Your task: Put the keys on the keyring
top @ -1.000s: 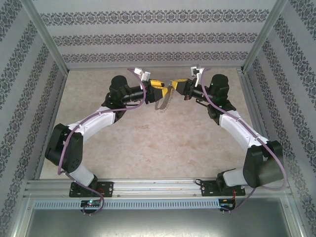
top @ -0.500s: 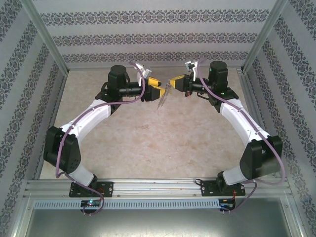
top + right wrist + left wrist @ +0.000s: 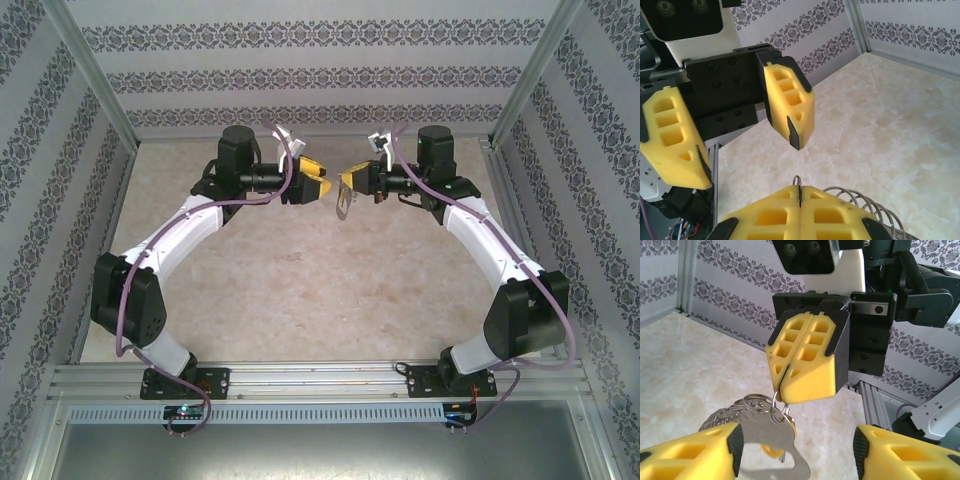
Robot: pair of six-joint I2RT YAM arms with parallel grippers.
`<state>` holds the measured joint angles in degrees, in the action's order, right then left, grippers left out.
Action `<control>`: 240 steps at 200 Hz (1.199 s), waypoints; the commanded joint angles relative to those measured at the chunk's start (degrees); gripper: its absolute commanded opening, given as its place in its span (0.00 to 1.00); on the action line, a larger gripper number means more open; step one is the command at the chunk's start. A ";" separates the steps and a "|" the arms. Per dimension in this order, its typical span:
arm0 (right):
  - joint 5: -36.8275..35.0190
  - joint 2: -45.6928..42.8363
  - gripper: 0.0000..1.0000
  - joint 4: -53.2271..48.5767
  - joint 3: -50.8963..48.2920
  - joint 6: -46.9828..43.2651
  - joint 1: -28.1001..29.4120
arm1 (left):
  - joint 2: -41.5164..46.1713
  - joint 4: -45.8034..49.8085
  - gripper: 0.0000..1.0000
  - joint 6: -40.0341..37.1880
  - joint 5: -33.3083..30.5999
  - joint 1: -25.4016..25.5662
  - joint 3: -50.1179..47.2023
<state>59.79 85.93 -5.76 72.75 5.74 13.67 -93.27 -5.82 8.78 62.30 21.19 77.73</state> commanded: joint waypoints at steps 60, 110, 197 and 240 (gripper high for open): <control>1.82 -0.17 0.00 0.17 1.87 -2.13 2.17 | -2.78 -5.40 0.51 4.88 4.69 -0.71 1.82; 1.38 -0.15 0.00 0.25 1.86 -2.14 2.32 | -3.58 -8.77 0.42 7.45 5.34 -0.43 1.18; 0.59 -0.14 0.00 0.11 2.04 -2.39 2.60 | -4.55 -11.27 0.27 8.91 5.87 0.06 1.02; -0.44 -0.06 0.00 0.18 2.13 -2.48 2.54 | -4.31 -11.39 0.22 8.62 6.59 0.00 0.15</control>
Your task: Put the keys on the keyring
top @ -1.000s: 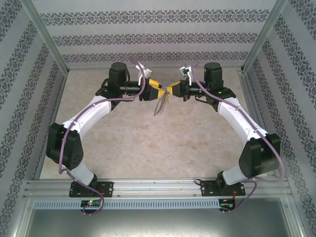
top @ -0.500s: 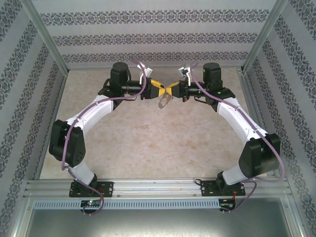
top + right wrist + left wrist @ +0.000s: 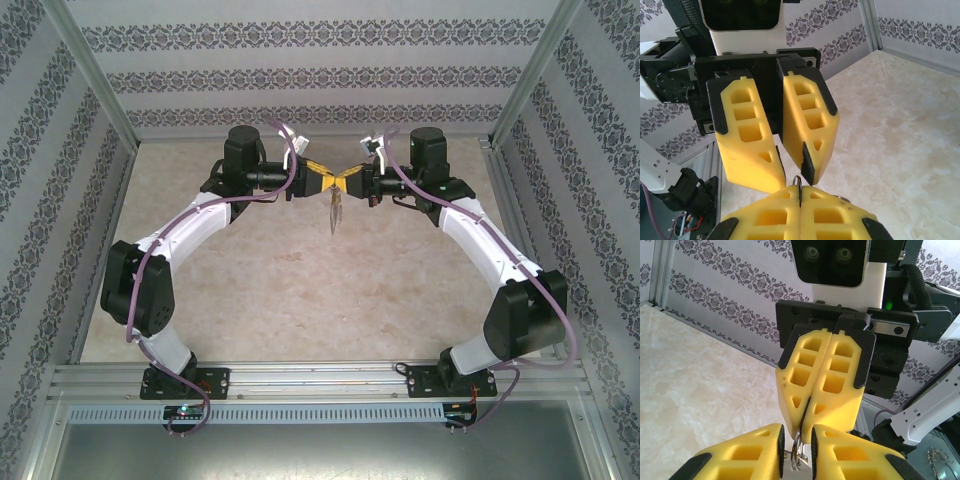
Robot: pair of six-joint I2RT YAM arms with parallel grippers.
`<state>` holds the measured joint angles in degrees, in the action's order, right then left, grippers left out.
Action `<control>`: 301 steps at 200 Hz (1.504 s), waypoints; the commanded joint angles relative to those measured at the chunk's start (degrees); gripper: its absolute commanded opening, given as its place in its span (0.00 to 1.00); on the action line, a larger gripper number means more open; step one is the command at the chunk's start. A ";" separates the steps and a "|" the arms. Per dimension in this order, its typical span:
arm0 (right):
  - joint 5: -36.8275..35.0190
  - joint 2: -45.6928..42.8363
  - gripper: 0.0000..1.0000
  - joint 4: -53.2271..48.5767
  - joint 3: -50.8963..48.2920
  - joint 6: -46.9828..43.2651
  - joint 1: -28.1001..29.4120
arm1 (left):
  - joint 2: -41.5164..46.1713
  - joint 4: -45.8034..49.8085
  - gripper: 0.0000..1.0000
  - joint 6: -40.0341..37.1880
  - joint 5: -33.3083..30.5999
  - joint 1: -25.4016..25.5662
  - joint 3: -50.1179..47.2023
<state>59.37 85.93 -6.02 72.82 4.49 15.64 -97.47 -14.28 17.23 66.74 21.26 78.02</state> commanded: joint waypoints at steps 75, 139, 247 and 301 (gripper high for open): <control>0.13 0.30 0.00 0.25 2.59 -1.17 0.40 | 0.44 -0.56 0.25 -2.02 2.95 -0.07 -0.66; 0.39 0.47 0.00 0.16 2.59 -1.24 0.56 | 0.08 -2.23 0.10 -1.09 3.03 0.10 -0.67; -1.50 0.03 0.07 0.75 2.99 -0.54 0.70 | 1.70 -5.62 0.00 -1.95 0.09 1.28 -3.19; -3.63 -1.93 0.38 2.62 1.60 0.86 -0.71 | 2.86 -8.61 0.00 -1.24 -2.61 1.25 -4.80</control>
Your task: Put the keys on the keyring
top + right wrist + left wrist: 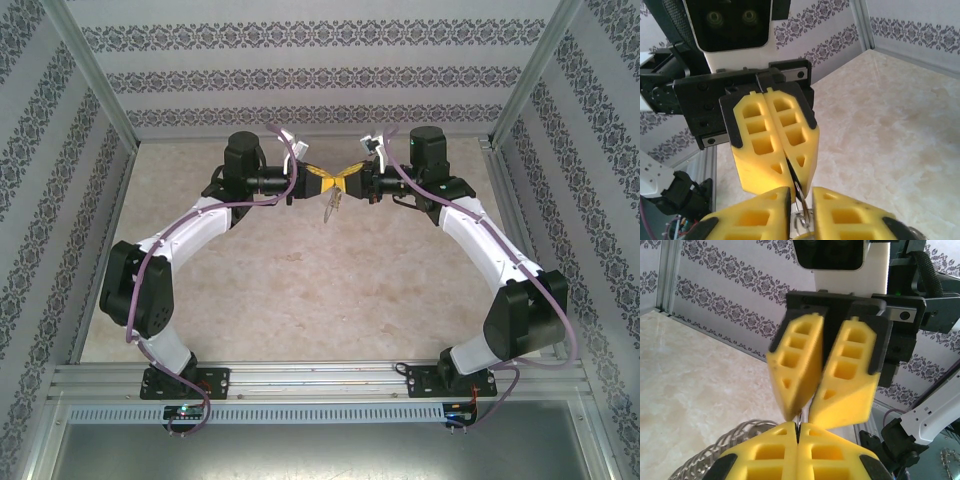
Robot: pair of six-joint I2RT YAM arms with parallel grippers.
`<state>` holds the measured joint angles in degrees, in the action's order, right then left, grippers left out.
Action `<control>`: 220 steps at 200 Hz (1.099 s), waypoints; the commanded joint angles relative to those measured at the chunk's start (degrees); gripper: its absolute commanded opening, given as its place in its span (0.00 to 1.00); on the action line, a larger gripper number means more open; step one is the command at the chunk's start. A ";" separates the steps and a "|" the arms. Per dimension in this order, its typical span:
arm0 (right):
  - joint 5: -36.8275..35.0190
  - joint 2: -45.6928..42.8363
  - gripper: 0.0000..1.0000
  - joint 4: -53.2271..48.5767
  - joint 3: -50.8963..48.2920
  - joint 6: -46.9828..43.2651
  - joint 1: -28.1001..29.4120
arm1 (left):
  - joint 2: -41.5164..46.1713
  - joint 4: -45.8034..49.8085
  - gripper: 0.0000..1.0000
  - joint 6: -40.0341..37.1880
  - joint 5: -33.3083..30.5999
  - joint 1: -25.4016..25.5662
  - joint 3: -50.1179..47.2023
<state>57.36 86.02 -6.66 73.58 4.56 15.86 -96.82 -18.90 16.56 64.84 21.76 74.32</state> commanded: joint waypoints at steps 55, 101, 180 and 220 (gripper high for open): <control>-6.21 -7.04 0.52 12.34 -5.29 7.54 -4.38 | 3.89 -12.79 0.00 3.59 -5.32 0.74 -4.53; -17.66 -11.39 0.53 23.37 -15.09 13.29 -4.17 | 4.73 -24.67 0.00 10.93 -9.53 0.75 -7.48; -28.18 -13.07 0.53 33.91 -25.32 13.55 1.74 | 5.63 -35.91 0.00 19.34 -17.36 1.05 -10.73; -32.83 -13.28 0.53 35.07 -27.12 11.28 5.35 | 5.55 -36.52 0.00 19.77 -18.63 1.27 -11.04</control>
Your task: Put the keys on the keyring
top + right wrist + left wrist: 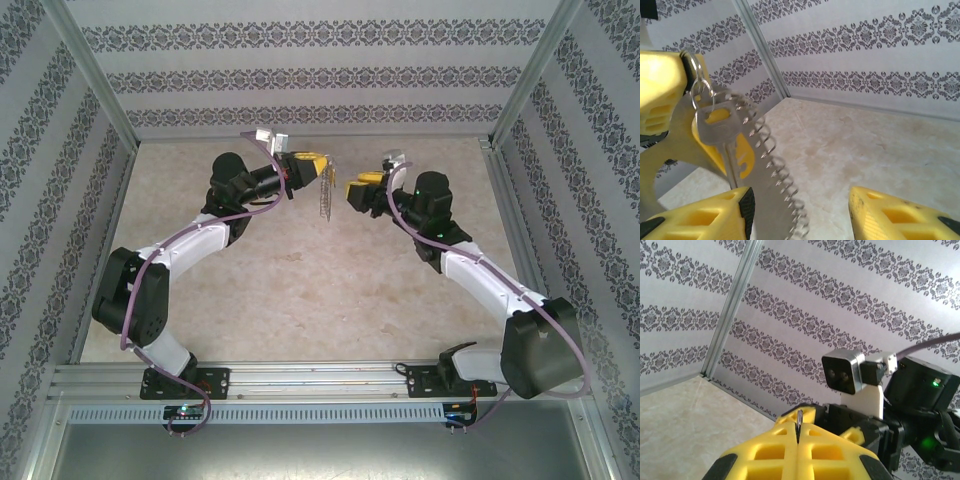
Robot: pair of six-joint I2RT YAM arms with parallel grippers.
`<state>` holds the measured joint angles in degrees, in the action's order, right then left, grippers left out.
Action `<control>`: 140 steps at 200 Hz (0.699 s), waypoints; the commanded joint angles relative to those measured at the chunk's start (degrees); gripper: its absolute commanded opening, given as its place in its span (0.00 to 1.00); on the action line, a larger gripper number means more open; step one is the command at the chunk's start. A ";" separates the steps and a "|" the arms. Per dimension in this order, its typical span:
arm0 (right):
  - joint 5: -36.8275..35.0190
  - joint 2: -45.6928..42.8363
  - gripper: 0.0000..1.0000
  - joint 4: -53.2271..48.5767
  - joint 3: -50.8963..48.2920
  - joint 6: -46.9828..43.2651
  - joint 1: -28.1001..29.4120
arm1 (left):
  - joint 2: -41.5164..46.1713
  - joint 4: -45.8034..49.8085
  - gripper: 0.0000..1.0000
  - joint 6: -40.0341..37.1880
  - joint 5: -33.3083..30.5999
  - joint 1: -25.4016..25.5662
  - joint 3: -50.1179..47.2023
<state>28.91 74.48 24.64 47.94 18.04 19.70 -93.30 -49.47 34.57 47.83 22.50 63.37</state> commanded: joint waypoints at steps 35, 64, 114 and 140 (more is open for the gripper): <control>-7.77 -2.80 0.53 4.69 -2.99 -4.19 3.57 | 0.47 -11.65 0.00 5.64 -1.66 0.53 -0.55; -8.51 -2.92 0.53 4.70 -3.15 -4.99 4.42 | -0.92 -14.73 0.00 8.18 -1.35 0.58 -0.22; -9.48 -2.39 0.53 4.48 -1.20 -6.30 5.94 | -1.53 -14.17 0.00 8.79 -0.40 0.78 0.25; -9.14 -1.14 0.54 4.29 0.58 -6.91 6.99 | -1.88 -13.81 0.00 8.89 0.43 1.05 0.48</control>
<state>20.36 72.84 26.87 45.45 13.04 25.45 -94.59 -59.18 42.52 46.68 22.55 63.11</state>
